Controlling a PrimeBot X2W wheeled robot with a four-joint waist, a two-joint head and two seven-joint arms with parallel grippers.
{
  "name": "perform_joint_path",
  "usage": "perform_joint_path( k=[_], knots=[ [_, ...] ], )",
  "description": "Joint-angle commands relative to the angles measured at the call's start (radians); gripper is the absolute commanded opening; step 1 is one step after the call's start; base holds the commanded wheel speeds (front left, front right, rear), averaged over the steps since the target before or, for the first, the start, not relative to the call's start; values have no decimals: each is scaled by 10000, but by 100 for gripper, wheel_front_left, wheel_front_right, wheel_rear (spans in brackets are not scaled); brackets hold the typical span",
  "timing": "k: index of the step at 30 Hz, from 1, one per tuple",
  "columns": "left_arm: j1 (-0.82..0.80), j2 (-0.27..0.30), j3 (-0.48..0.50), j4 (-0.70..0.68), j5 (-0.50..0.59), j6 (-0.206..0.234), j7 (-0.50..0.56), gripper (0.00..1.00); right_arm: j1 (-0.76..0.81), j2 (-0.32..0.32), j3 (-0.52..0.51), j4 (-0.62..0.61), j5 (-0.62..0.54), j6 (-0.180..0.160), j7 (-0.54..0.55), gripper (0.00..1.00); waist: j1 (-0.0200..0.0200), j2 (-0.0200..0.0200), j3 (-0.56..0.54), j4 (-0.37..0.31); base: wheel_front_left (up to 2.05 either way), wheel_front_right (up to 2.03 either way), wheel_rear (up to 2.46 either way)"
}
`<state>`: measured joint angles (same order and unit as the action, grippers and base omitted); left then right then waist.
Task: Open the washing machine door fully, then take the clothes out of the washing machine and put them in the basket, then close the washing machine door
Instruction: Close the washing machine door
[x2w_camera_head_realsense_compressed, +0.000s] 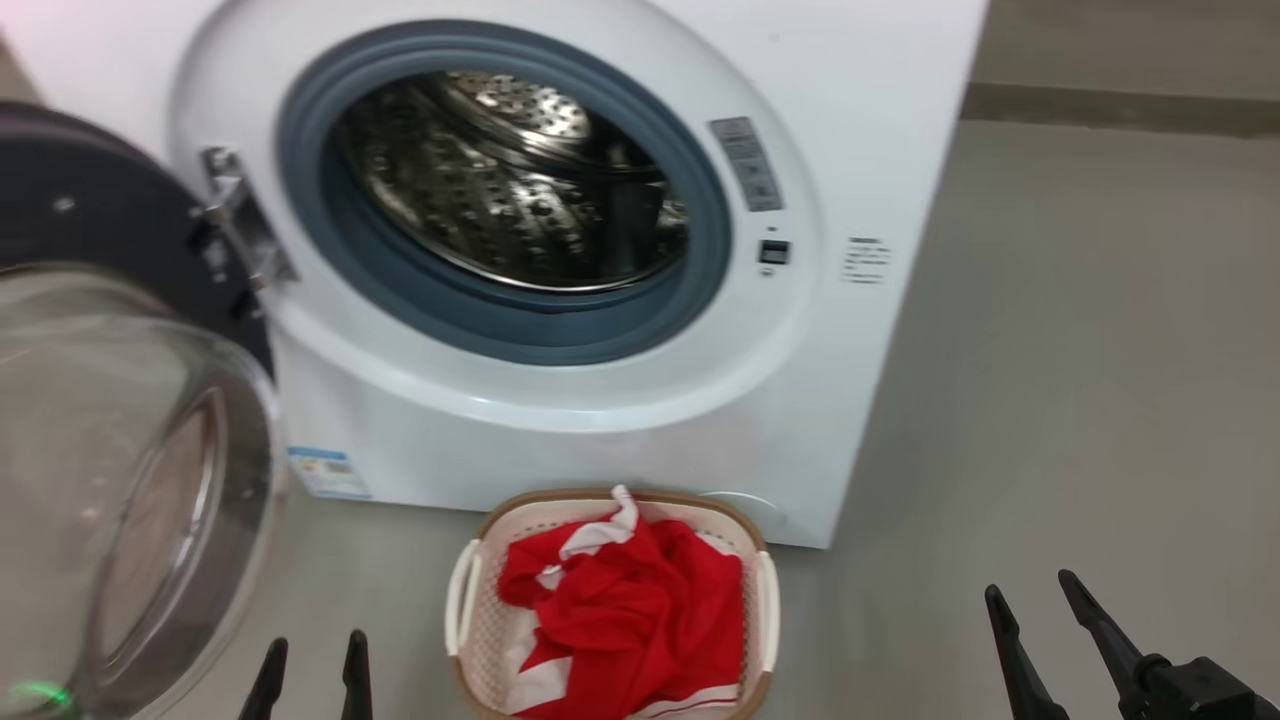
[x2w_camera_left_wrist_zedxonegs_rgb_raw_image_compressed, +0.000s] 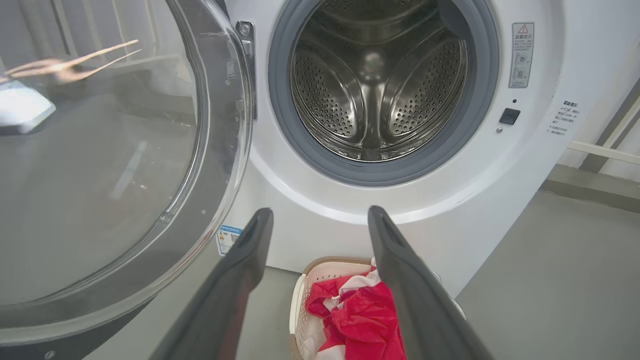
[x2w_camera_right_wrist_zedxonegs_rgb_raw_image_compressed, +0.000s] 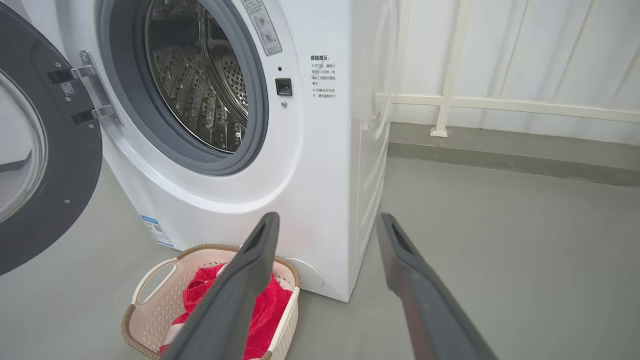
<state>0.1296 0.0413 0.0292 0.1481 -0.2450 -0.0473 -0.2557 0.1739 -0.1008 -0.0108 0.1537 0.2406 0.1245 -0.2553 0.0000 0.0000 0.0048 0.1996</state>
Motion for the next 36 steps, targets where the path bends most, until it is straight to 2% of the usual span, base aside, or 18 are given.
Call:
perform_joint_path(
  k=[1, 9, 12, 25, 36],
  knots=[
    [82, 89, 256, -198, -76, 130, -61, 100, -454, -282, 318, -175, 78, 62, -65, 100, 0, 0, -191, 823, 0, 0, 0],
    [358, 89, 6, -266, -258, 414, -61, 100, -465, -395, 650, -126, 138, 62, -65, 100, 0, 0, -372, 2191, 0, 0, 0],
    [446, 89, 28, -324, -345, 546, -61, 100, -527, -432, 851, -100, 151, 62, -65, 100, 0, 0, -351, 2511, 0, 0, 0],
    [675, 89, 209, -1127, -1061, 1285, -61, 100, -1582, -931, 2047, 228, 460, 62, -65, 100, 0, 0, 82, 2956, 0, 0, 0],
    [773, 89, 203, -1368, -1164, 1444, -61, 100, -1819, -1035, 2381, 408, 597, 62, -65, 100, 0, 0, 96, 3011, 0, 0, 0]
  ],
)
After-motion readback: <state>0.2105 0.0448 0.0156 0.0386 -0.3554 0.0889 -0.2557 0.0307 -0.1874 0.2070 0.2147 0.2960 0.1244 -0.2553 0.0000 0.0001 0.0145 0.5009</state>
